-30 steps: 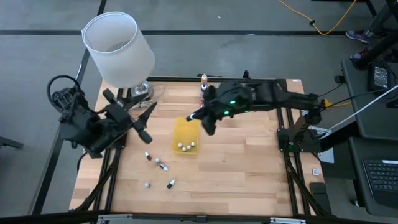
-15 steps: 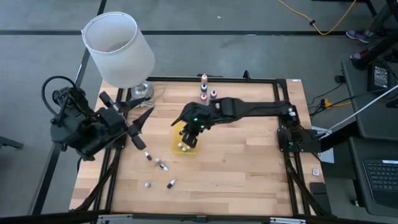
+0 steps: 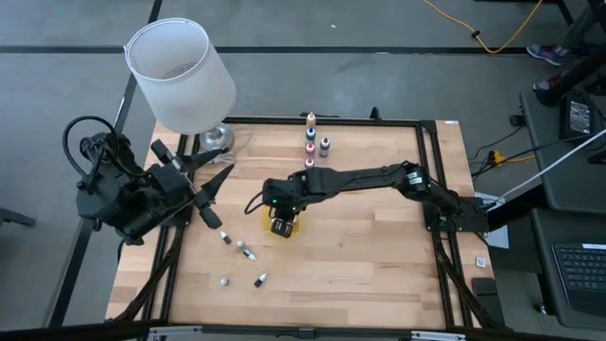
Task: Pick & Place food coloring
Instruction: Put the small red bottle into the yellow bin
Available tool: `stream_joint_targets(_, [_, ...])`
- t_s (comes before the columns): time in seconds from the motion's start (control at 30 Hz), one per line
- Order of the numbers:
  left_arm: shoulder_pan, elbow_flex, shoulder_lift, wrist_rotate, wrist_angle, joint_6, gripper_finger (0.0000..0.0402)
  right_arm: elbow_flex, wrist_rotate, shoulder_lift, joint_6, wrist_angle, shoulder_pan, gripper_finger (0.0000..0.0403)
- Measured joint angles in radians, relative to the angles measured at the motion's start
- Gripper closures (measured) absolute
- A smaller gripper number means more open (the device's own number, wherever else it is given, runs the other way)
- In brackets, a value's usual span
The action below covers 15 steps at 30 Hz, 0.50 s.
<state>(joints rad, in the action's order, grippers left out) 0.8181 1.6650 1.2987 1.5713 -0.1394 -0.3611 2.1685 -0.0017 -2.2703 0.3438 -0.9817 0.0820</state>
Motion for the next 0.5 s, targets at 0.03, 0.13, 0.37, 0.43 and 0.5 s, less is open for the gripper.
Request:
stream_joint_targets(0.03, [0.0,0.0,0.0,0.0,0.0,0.0,0.0233,0.0,0.005,-0.011,-0.008,-0.001,0.0,0.0339])
stream_joint_targets(0.13, [0.0,0.0,0.0,0.0,0.0,0.0,0.0233,0.0,0.036,-0.04,-0.032,-0.011,0.0,0.034])
stream_joint_targets(0.37, [0.0,0.0,0.0,0.0,0.0,-0.008,0.0233,0.0,0.061,-0.094,-0.063,-0.011,0.0,0.0338])
stream_joint_targets(0.43, [0.0,0.0,0.0,0.0,0.0,-0.008,0.0233,0.0,0.061,-0.112,-0.063,-0.01,0.0,0.0336])
stream_joint_targets(0.5, [0.0,0.0,0.0,0.0,0.0,-0.008,0.0233,0.0,0.061,-0.129,-0.064,-0.012,0.0,0.0337])
